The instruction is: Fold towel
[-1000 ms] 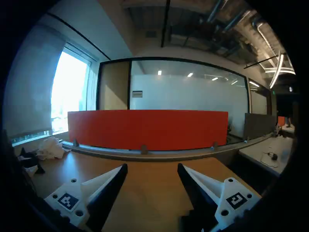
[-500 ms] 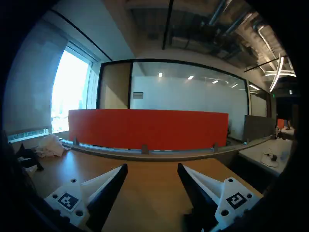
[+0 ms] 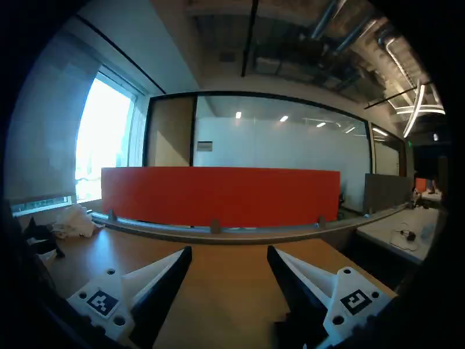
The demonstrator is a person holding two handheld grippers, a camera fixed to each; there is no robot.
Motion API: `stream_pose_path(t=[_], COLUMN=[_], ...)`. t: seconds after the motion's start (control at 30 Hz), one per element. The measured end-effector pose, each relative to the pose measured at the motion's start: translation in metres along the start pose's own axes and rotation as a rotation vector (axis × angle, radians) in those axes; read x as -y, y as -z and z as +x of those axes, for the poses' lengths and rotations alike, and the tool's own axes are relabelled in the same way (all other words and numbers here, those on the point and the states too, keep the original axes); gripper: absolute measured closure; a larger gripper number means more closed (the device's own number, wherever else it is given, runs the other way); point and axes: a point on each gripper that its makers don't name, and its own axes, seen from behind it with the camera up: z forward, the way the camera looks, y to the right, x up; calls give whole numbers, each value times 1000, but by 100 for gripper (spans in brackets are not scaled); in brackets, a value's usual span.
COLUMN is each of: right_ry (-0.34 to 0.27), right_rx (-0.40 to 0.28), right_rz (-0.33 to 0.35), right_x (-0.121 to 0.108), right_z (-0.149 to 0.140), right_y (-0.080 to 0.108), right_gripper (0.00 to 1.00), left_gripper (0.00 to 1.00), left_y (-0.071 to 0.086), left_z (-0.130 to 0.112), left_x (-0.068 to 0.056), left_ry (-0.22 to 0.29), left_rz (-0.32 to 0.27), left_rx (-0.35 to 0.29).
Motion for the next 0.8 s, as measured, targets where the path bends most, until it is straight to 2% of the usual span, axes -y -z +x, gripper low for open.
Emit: stream_pose_path(t=[0.4, 0.6, 0.8], right_ry=[5, 21, 8], right_rx=[-22, -31, -29], right_rz=[-20, -49, -50], right_x=[-13, -29, -38], right_z=[-5, -16, -37], right_y=[-2, -3, -2], right_gripper=[0, 0, 0], left_gripper=[7, 7, 7], left_y=[0, 1, 3], left_z=[-1, -1, -1], left_x=[0, 0, 1], left_ry=[-3, -3, -4], left_rz=[0, 3, 9], left_rx=[0, 0, 0])
